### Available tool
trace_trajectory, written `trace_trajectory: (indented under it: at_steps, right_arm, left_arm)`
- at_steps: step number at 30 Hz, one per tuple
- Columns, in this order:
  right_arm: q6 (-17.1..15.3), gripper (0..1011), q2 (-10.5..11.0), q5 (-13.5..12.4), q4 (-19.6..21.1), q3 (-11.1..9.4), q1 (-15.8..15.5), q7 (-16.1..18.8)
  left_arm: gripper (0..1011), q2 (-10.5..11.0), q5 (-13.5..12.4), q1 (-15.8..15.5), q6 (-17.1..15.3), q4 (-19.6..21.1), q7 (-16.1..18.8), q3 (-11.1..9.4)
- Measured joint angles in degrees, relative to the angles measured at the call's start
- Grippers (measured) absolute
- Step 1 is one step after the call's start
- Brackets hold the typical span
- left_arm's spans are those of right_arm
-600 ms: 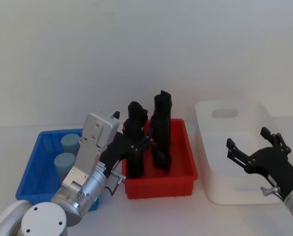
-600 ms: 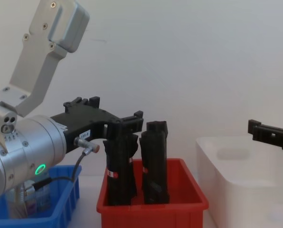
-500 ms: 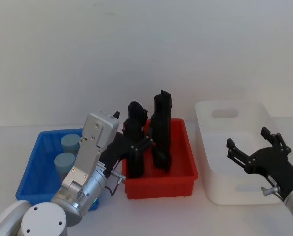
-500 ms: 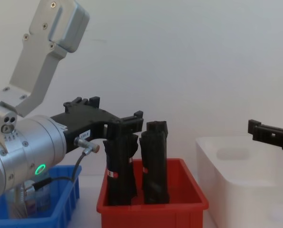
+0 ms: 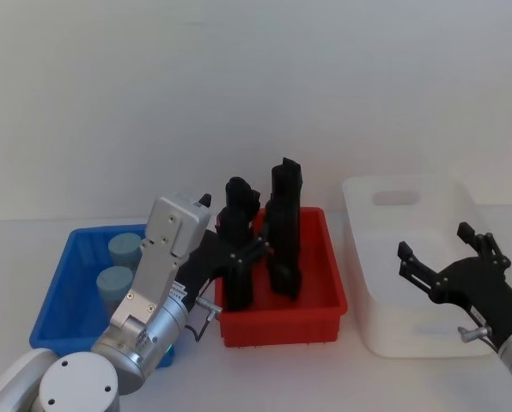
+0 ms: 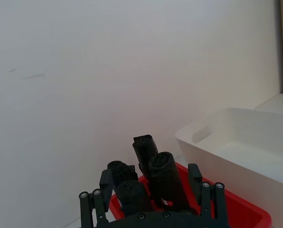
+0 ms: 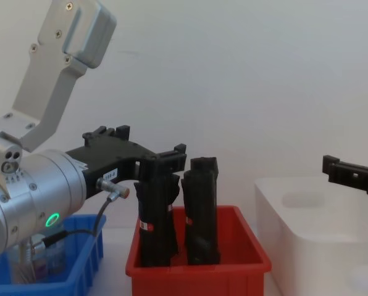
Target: Pick the cotton swabs from the blue box and place them into the white box.
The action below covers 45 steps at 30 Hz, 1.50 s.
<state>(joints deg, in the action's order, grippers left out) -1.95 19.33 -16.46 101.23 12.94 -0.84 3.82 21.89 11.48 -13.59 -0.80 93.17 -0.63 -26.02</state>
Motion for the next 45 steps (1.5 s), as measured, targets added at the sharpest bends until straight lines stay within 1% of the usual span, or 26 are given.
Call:
trace_trajectory:
  at_steps: [45]
  right_arm:
    - [0.0, 1002, 0.0, 0.0, 0.0, 0.0, 0.0, 0.0]
  left_arm:
    - [1000, 0.0, 0.0, 0.0, 0.0, 0.0, 0.0, 0.0]
